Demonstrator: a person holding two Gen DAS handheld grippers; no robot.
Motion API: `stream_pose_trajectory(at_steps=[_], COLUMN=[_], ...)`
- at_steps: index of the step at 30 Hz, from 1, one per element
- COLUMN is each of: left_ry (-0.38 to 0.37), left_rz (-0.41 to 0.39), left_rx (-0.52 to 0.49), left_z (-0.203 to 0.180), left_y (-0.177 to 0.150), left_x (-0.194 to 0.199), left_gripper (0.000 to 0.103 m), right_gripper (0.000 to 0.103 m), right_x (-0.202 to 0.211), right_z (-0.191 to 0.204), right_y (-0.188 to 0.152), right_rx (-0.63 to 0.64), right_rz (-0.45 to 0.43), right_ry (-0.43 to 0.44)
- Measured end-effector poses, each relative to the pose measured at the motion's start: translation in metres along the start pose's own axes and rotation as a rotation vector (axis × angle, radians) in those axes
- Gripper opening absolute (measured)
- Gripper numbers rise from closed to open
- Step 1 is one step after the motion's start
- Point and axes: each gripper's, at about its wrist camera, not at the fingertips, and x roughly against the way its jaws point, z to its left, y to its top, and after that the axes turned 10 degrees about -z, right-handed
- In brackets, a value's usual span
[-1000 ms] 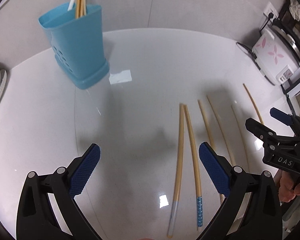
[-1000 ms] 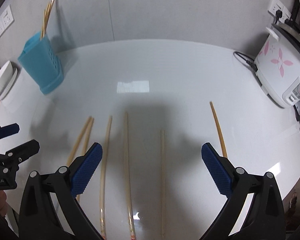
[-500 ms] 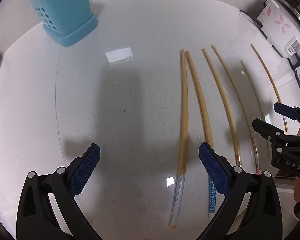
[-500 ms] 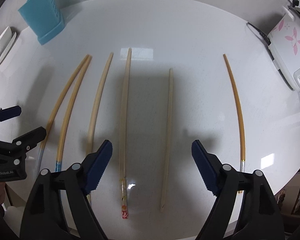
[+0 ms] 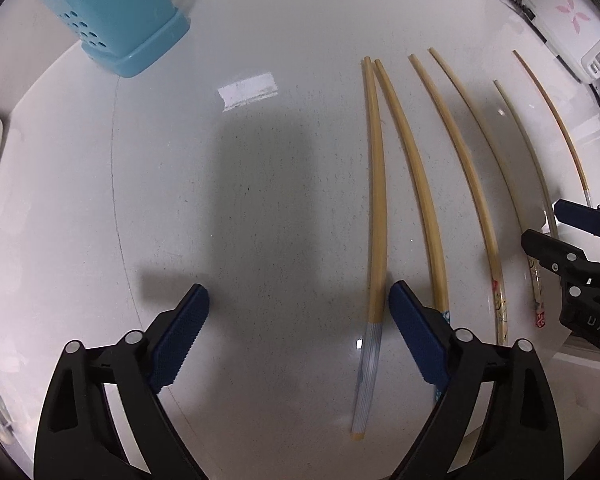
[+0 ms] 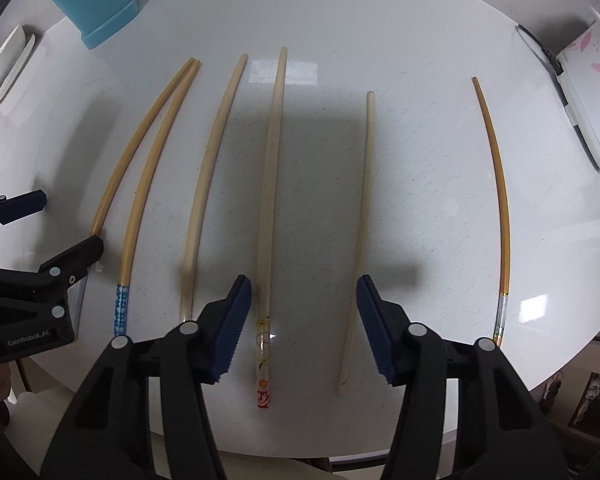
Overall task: Organize utensils
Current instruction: 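Close the left tool on a plain chopstick while the right tool grasps a printed-end chopstick, then lift both held chopsticks and carry them to the blue holder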
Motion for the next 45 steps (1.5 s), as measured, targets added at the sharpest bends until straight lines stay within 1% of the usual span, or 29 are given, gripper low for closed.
stream_pose_trajectory(at_steps=[2, 4, 5, 7, 8, 10, 11, 13, 14, 15, 16, 19, 24, 30, 39, 40, 45], left_ry=[0.000, -0.003, -0.004, -0.008, -0.008, -0.008, -0.007, -0.003, -0.005, -0.007, -0.010, -0.015, -0.023, -0.032, -0.043, -0.043, -0.050], left_rz=[0.011, 0.023, 0.034, 0.050, 0.054, 0.064, 0.072, 0.083, 0.088, 0.091, 0.092, 0.092, 0.087, 0.062, 0.046, 0.044, 0.024], left_rx=[-0.004, -0.010, -0.014, -0.021, -0.023, -0.031, -0.031, -0.026, -0.018, -0.009, 0.000, 0.019, 0.038, 0.053, 0.055, 0.056, 0.057], left_z=[-0.001, -0.003, -0.005, -0.007, -0.008, -0.008, -0.008, -0.007, -0.006, -0.005, -0.004, -0.002, -0.002, 0.001, -0.005, -0.005, -0.005], left_y=[-0.001, -0.002, -0.001, -0.003, -0.004, -0.006, -0.005, -0.006, -0.006, -0.006, -0.006, -0.007, -0.010, -0.008, -0.011, -0.012, -0.011], left_x=[0.003, 0.006, 0.007, 0.010, 0.011, 0.014, 0.014, 0.015, 0.016, 0.017, 0.017, 0.018, 0.020, 0.024, 0.036, 0.037, 0.044], left_gripper=[0.080, 0.069, 0.066, 0.053, 0.048, 0.031, 0.027, 0.011, 0.010, 0.007, 0.007, 0.007, 0.007, 0.007, 0.007, 0.007, 0.007], right_gripper=[0.044, 0.039, 0.038, 0.034, 0.032, 0.027, 0.026, 0.021, 0.020, 0.014, 0.006, 0.006, 0.006, 0.006, 0.006, 0.006, 0.006], right_x=[0.001, 0.001, 0.001, -0.001, -0.001, -0.002, -0.002, -0.003, -0.004, -0.005, -0.006, -0.006, -0.008, -0.008, -0.001, 0.012, 0.018], right_z=[0.006, 0.013, 0.016, 0.024, 0.027, 0.035, 0.038, 0.045, 0.047, 0.049, 0.051, 0.056, 0.063, 0.072, 0.070, 0.057, 0.053], right_y=[-0.001, 0.000, 0.000, 0.003, 0.004, 0.006, 0.007, 0.009, 0.010, 0.011, 0.012, 0.015, 0.018, 0.020, 0.027, 0.020, 0.017], right_rx=[0.003, 0.009, 0.012, 0.017, 0.019, 0.024, 0.023, 0.023, 0.022, 0.016, 0.008, -0.002, -0.012, -0.015, -0.021, -0.019, -0.027], right_rz=[0.012, 0.025, 0.033, 0.054, 0.059, 0.072, 0.078, 0.092, 0.100, 0.111, 0.121, 0.137, 0.136, 0.130, 0.105, 0.101, 0.073], right_ry=[0.005, 0.011, 0.013, 0.017, 0.018, 0.018, 0.020, 0.022, 0.023, 0.030, 0.035, 0.029, 0.023, 0.033, 0.045, 0.048, 0.058])
